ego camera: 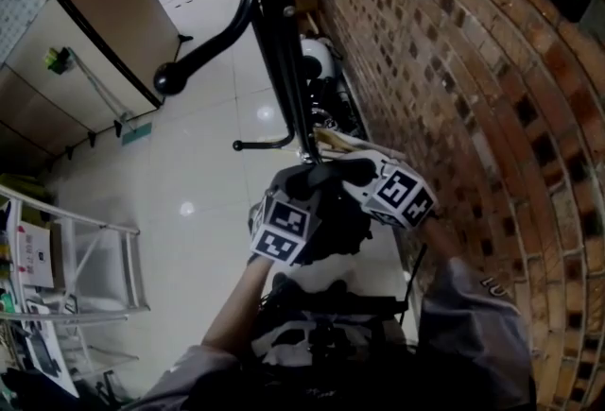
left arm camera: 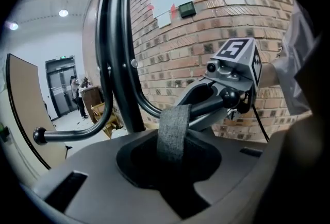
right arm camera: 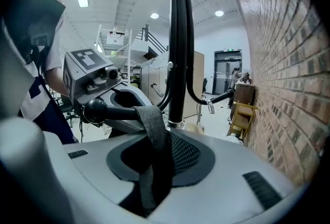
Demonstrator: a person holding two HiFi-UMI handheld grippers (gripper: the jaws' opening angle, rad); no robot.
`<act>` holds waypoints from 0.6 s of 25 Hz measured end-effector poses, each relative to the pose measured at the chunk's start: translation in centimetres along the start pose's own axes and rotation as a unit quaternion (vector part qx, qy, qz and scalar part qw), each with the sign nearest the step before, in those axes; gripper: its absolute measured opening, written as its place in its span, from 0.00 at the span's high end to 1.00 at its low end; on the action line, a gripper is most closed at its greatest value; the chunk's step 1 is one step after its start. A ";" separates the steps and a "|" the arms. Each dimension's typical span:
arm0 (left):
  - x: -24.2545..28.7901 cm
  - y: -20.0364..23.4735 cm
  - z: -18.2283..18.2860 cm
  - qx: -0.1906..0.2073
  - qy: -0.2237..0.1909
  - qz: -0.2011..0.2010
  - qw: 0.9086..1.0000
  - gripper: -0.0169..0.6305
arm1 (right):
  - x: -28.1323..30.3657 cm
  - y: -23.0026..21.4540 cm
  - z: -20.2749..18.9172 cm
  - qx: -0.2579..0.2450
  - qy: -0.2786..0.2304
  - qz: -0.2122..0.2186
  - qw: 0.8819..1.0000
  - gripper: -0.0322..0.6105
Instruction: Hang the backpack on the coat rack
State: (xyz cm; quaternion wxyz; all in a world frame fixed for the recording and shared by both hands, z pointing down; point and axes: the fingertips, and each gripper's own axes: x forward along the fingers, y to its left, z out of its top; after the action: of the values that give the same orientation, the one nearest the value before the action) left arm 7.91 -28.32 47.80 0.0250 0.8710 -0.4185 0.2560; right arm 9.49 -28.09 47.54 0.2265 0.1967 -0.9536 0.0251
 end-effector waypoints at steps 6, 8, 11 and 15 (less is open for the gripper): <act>-0.1 -0.4 -0.2 0.012 0.010 -0.016 1.000 0.84 | -0.2 0.2 0.2 0.024 -0.007 -0.020 0.999 0.79; -0.4 -0.5 -0.3 0.023 0.015 -0.019 0.999 0.82 | -0.4 0.4 0.2 0.020 -0.004 -0.030 0.999 0.79; -1.3 -0.5 -0.2 0.033 0.013 -0.013 0.999 0.78 | -1.5 0.5 0.6 0.037 -0.015 -0.039 0.998 0.70; -3.2 -0.6 0.5 0.014 -0.015 0.000 1.000 0.76 | -4.6 0.8 1.3 0.066 -0.055 -0.066 0.994 0.70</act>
State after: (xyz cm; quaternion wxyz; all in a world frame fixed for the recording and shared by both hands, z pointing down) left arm 6.86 -25.77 45.97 0.0067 0.8750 -0.4153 0.2487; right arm 12.40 -25.81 44.38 0.1616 0.2746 -0.9459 0.0620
